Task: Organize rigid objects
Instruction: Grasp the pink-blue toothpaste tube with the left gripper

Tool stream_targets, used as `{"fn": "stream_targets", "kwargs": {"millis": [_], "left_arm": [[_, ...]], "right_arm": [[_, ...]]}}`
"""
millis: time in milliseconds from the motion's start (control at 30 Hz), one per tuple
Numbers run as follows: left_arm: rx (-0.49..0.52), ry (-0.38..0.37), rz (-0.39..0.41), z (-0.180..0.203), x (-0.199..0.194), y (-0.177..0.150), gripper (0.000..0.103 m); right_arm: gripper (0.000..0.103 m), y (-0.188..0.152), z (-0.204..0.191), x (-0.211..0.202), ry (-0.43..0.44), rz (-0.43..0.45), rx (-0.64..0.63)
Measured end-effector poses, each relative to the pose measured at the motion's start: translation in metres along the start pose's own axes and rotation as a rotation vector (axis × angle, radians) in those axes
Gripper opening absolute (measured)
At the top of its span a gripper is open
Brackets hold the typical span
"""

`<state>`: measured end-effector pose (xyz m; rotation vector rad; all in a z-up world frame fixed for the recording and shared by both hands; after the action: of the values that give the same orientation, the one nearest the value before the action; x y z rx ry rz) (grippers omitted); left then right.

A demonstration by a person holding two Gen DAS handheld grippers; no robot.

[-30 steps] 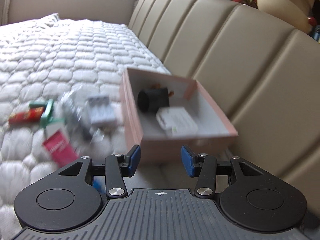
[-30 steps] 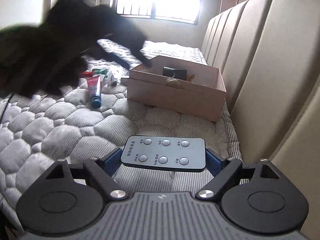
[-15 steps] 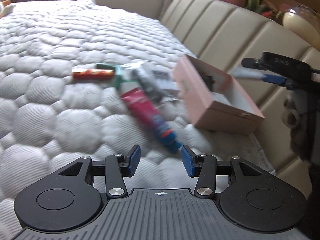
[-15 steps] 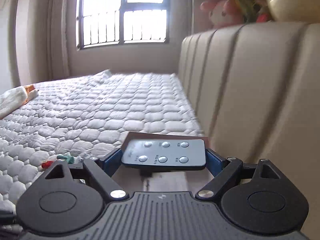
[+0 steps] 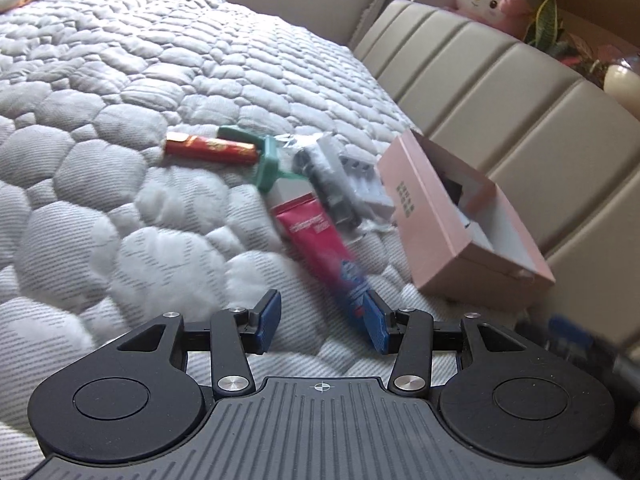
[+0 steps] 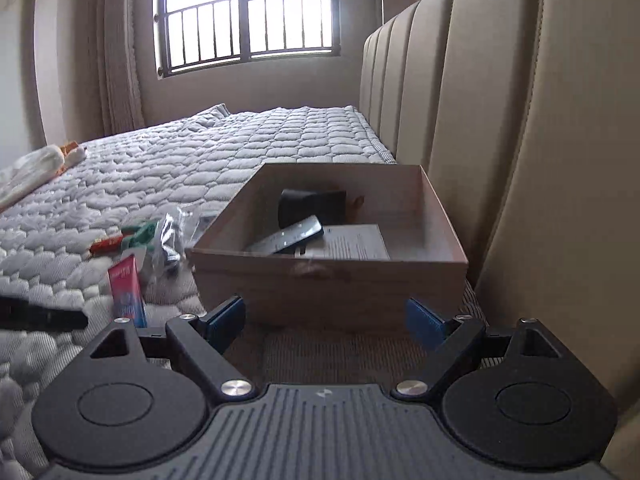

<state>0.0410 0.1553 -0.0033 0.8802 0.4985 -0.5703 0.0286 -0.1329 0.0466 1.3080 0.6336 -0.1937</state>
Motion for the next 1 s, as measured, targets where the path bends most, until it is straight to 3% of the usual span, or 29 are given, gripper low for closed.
{"fn": "stream_targets", "kwargs": {"millis": [133, 300, 500, 700, 833, 1000], "left_arm": [[-0.006, 0.063, 0.002, 0.018, 0.022, 0.007, 0.049], [0.068, 0.196, -0.014, 0.036, 0.053, 0.007, 0.050], [0.185, 0.244, 0.017, 0.050, 0.065, 0.003, 0.042], [0.193, 0.218, 0.003, 0.048, 0.060, 0.001, 0.039], [0.195, 0.165, -0.014, 0.044, 0.050, -0.001, 0.025], [0.213, 0.114, -0.031, 0.027, 0.015, -0.012, 0.021]], "right_arm": [[0.088, -0.022, -0.014, -0.013, -0.019, 0.007, -0.072], [0.088, -0.041, -0.019, -0.023, -0.010, -0.010, -0.089], [0.088, -0.057, -0.015, -0.019, 0.033, -0.087, -0.077], [0.091, -0.063, -0.006, -0.011, 0.086, -0.152, -0.009], [0.097, -0.064, -0.008, -0.007, 0.103, -0.178, -0.016], [0.103, -0.061, -0.005, 0.002, 0.161, -0.234, 0.014]]}}
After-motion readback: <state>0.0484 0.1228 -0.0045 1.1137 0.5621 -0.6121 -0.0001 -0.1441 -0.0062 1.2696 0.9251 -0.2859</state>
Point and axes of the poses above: each gripper's, at about its wrist camera, not at the fingertips, and x roughly the way its jaws point, z to its right, y to its top, the point moved 5 cm from there along x, roughly the way its jaws point, and after that the axes turned 8 degrees about -x, right-handed, at the moved point
